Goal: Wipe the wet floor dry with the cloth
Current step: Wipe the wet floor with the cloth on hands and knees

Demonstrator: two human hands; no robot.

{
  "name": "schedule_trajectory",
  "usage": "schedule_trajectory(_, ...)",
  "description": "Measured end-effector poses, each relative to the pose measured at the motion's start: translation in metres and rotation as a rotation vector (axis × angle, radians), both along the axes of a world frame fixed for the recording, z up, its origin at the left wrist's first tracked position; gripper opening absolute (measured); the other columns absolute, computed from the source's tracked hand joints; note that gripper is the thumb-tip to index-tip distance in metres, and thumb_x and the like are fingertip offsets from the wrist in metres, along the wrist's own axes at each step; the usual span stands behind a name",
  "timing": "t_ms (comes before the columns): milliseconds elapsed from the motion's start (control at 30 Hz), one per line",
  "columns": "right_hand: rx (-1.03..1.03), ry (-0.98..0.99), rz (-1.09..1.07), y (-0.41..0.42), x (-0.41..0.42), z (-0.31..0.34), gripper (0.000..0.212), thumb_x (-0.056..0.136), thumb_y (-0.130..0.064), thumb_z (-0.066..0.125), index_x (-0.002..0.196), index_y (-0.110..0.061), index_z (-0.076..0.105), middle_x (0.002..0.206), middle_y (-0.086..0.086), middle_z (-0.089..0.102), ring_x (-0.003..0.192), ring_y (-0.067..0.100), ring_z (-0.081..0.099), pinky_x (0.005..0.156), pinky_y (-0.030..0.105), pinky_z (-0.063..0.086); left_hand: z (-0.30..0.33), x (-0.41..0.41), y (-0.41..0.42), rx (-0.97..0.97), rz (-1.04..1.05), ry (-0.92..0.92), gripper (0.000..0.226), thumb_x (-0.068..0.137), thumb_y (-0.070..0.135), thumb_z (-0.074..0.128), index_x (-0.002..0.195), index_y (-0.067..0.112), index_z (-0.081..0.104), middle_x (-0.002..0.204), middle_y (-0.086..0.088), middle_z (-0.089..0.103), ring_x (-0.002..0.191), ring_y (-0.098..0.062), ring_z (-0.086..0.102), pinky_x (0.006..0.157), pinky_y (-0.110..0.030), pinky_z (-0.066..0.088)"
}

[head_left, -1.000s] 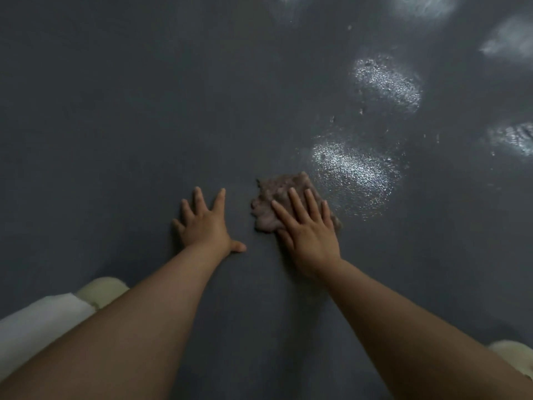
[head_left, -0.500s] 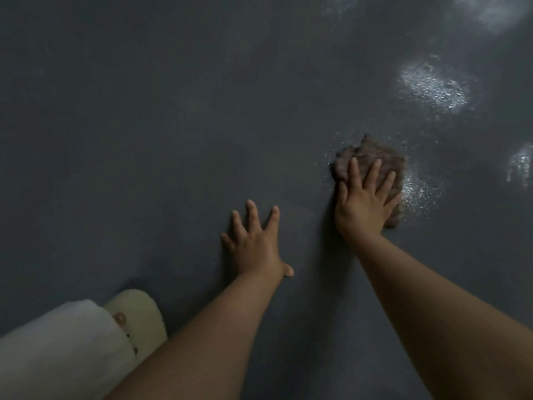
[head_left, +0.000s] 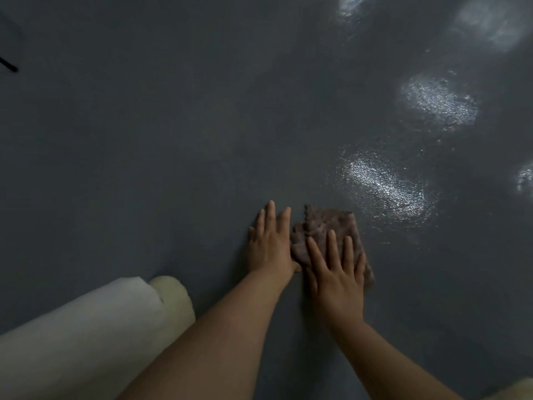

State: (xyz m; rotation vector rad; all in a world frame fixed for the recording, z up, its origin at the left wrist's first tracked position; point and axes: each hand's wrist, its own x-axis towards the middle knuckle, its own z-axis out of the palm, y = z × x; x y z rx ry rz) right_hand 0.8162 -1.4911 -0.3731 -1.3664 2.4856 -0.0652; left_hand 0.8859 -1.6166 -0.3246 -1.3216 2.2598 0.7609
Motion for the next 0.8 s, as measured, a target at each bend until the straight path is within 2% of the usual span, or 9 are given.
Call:
schedule_trajectory(100,-0.008,-0.004,-0.144,-0.008,0.011,-0.001,0.05,0.092,-0.047,0.03,0.14,-0.034,0.034,0.149,0.009,0.037,0.138,0.034,0.02,0.11,0.05,0.008,0.001,0.012,0.003,-0.087,0.003,-0.037,0.113,0.075,0.048,0.072,0.15,0.028,-0.01,0.155,-0.007,-0.025,0.145,-0.026,-0.016,0.117,-0.043,-0.005)
schedule_trajectory(200,-0.022,-0.01,-0.266,-0.028,0.016,0.0,0.055,0.09,-0.047,0.029,0.142,-0.032,0.039,0.153,0.006,0.028,0.141,0.035,0.02,0.11,0.051,0.001,0.002,0.027,-0.001,-0.142,0.183,-0.19,0.122,0.066,0.065,0.07,0.149,0.03,-0.012,0.155,-0.013,-0.02,0.144,-0.033,-0.012,0.115,-0.052,-0.003)
schedule_trajectory(300,0.018,-0.056,-0.374,-0.058,0.014,0.004,0.058,0.092,-0.052,0.017,0.148,-0.037,0.023,0.158,-0.001,0.002,0.146,0.032,-0.002,0.11,0.053,-0.012,0.0,0.034,-0.005,-0.083,0.343,-0.259,0.129,0.058,0.073,0.069,0.149,0.027,-0.01,0.155,-0.017,-0.017,0.144,-0.034,-0.01,0.115,-0.053,0.001)
schedule_trajectory(367,0.048,-0.084,-0.407,-0.086,0.007,0.005,0.054,0.098,-0.049,0.018,0.15,-0.039,0.008,0.159,-0.002,-0.01,0.145,0.029,-0.015,0.11,0.056,-0.015,-0.003,0.032,-0.006,-0.067,0.357,-0.236,0.129,0.058,0.072,0.07,0.15,0.024,-0.007,0.156,-0.018,-0.015,0.144,-0.034,-0.008,0.115,-0.052,0.0)
schedule_trajectory(467,0.048,-0.117,-0.357,-0.13,0.002,0.008,0.055,0.1,-0.046,0.023,0.15,-0.037,0.003,0.159,0.0,-0.014,0.144,0.029,-0.019,0.11,0.057,-0.014,-0.006,0.032,-0.006,-0.071,0.366,-0.209,0.129,0.059,0.07,0.071,0.15,0.023,-0.007,0.156,-0.018,-0.015,0.144,-0.034,-0.009,0.116,-0.051,0.0)
schedule_trajectory(567,0.065,-0.136,-0.072,-0.146,0.012,0.009,0.056,0.098,-0.05,0.019,0.15,-0.036,0.002,0.159,0.0,-0.014,0.144,0.028,-0.02,0.111,0.054,-0.014,-0.006,0.038,-0.004,-0.073,0.358,-0.179,0.123,0.063,0.068,0.068,0.15,0.026,-0.007,0.156,-0.015,-0.016,0.145,-0.032,-0.01,0.116,-0.051,0.0)
schedule_trajectory(667,0.023,-0.23,0.243,-0.136,0.023,0.015,0.071,0.083,-0.061,-0.001,0.149,-0.039,0.011,0.159,-0.005,-0.009,0.14,0.017,-0.024,0.111,0.043,-0.019,-0.008,0.052,-0.005,-0.127,0.381,-0.076,0.1,0.075,0.059,0.062,0.151,0.024,0.006,0.159,-0.008,-0.005,0.146,-0.024,-0.004,0.117,-0.047,0.001)
schedule_trajectory(700,-0.012,-0.302,0.29,-0.131,0.023,0.017,0.072,0.083,-0.06,0.0,0.148,-0.038,0.019,0.158,-0.007,-0.005,0.139,0.013,-0.021,0.111,0.04,-0.018,-0.006,0.057,-0.007,-0.133,0.388,-0.049,0.091,0.081,0.053,0.058,0.151,0.022,0.009,0.16,-0.005,-0.002,0.146,-0.022,-0.001,0.118,-0.045,0.001)
schedule_trajectory(800,-0.301,-0.475,0.122,-0.117,0.011,0.024,0.055,0.09,-0.043,0.027,0.13,-0.021,0.057,0.153,0.0,0.028,0.144,0.018,0.016,0.114,0.029,0.008,0.0,0.062,-0.015,-0.188,0.442,0.107,0.07,0.089,0.031,0.048,0.15,0.013,0.019,0.158,-0.008,0.013,0.145,-0.023,0.012,0.119,-0.043,0.004)
